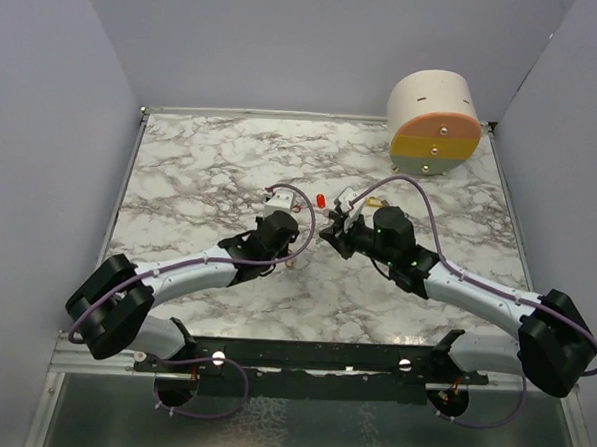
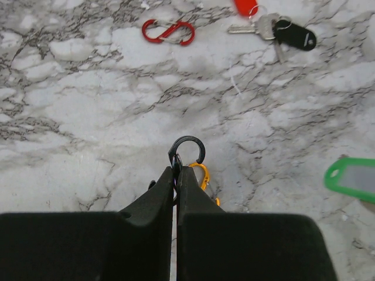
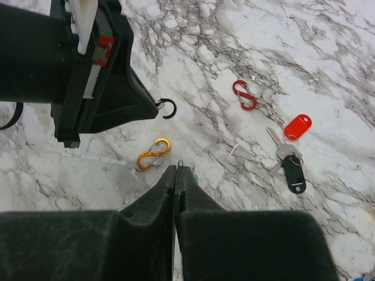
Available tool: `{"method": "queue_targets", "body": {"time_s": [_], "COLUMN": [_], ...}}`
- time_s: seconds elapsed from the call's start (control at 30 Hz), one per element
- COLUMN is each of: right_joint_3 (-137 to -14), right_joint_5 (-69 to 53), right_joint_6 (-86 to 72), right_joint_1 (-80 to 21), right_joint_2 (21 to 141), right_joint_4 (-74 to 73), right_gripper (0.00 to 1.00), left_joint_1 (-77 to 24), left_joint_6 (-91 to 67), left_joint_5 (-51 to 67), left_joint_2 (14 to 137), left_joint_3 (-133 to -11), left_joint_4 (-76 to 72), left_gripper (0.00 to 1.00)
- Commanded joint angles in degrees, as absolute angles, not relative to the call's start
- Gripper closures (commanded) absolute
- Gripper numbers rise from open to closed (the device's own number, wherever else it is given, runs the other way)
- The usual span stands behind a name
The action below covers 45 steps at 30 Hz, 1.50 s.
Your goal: Put the keys on the keyring
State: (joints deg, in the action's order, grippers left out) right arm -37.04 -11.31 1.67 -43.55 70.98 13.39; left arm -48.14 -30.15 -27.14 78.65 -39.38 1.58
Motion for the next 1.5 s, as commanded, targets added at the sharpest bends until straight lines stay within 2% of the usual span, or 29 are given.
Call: {"method": "queue_targets", "body": {"time_s": [0.0, 0.3, 1.47], "right_joint_3": [-35.62, -35.15, -35.94], "right_joint_5": [-15.8, -18.01, -17.04], "right_joint_6": [3.4, 3.91, 3.59], "right_joint_1": [-43.93, -43.93, -43.94], "right_joint_2": [71.6, 73.75, 78.47], "right_joint_4": [17.95, 20.21, 22.76], "right_gripper": [0.99, 0.99, 0.99], "left_joint_1": [-48.28, -48.28, -48.35], "left_joint_6": [-27.44, -27.65, -28.45], "left_joint_5": [-21.76, -16.15, -10.51], "left_joint_2": [76.47, 76.26, 75.66], "left_joint_3": [-42.61, -44.42, -45.06], "left_joint_4": [1.85, 0.01, -2.55], "left_gripper": [1.0, 1.0, 1.0]}}
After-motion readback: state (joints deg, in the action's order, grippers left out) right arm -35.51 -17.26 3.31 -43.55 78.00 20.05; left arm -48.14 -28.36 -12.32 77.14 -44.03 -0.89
